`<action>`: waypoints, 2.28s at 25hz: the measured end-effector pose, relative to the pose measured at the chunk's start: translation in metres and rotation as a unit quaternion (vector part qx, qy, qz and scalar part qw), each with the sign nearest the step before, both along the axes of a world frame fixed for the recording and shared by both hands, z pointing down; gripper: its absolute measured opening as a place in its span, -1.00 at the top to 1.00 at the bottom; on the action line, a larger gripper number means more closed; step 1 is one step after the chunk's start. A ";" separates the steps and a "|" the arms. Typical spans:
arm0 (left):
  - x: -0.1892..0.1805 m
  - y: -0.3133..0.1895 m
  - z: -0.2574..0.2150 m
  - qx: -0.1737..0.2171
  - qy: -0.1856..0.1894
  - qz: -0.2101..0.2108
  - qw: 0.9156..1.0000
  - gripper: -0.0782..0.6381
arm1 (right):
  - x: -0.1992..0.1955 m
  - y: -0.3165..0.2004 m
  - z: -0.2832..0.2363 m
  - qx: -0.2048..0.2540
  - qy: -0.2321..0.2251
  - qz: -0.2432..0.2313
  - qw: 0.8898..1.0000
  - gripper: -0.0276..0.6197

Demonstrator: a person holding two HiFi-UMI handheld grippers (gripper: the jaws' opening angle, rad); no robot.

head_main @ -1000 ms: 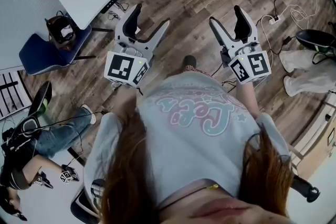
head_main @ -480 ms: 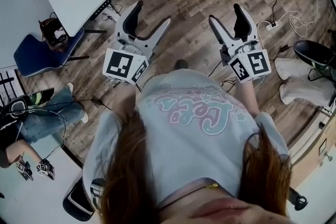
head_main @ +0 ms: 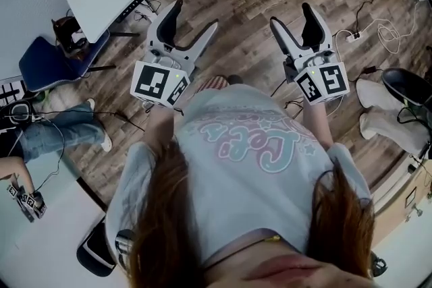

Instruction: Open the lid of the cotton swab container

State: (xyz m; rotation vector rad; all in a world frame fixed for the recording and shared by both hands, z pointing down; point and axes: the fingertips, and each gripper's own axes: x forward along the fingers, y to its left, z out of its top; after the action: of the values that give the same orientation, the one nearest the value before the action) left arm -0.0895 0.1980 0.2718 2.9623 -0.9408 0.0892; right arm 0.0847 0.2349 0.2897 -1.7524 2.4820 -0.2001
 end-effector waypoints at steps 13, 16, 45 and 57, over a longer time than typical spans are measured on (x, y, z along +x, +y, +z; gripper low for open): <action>0.003 -0.005 -0.006 0.008 -0.005 0.007 1.000 -0.12 | -0.002 -0.005 -0.007 0.005 0.007 -0.015 1.000 -0.19; 0.001 -0.009 -0.006 0.006 -0.002 0.002 1.000 -0.12 | -0.002 -0.008 -0.005 0.003 0.006 -0.018 1.000 -0.19; 0.014 -0.057 -0.001 0.018 0.003 -0.001 1.000 -0.12 | -0.001 -0.050 0.009 -0.001 0.006 -0.027 1.000 -0.19; 0.050 -0.141 0.007 0.018 -0.001 0.023 1.000 -0.12 | 0.010 -0.123 0.019 -0.010 0.003 -0.029 1.000 -0.19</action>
State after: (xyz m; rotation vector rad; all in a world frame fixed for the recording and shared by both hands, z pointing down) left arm -0.0390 0.0574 0.2792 3.0180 -0.8828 0.0765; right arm 0.0951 0.1114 0.3087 -1.6934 2.5456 -0.2248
